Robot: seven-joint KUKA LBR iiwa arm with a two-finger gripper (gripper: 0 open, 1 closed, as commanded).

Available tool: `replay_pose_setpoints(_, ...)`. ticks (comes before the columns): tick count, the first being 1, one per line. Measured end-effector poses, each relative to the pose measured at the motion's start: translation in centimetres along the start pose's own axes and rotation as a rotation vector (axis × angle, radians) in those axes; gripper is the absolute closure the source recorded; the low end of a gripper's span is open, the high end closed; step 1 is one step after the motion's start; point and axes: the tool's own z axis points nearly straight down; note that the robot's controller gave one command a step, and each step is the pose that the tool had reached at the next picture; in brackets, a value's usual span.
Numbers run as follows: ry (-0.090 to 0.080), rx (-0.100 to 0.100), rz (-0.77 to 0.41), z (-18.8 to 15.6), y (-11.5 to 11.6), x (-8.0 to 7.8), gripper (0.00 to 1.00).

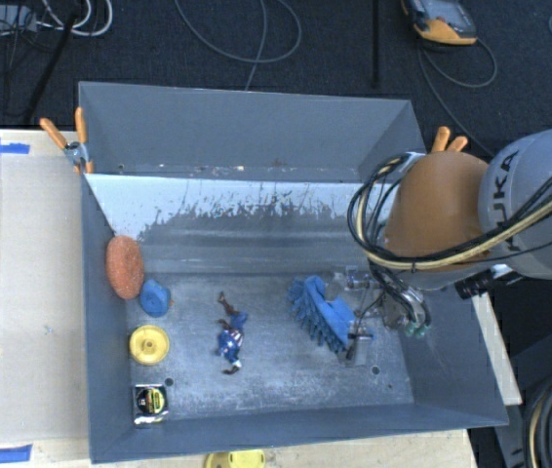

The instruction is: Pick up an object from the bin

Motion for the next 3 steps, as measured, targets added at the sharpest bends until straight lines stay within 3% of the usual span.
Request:
replay_pose_setpoints(2, -0.008, 0.001, -0.001, -0.4, 0.0, -0.2, 0.00)
replay_pose_setpoints(3, 0.007, 0.000, 0.006, 1.8, 0.5, 0.5, 0.00)
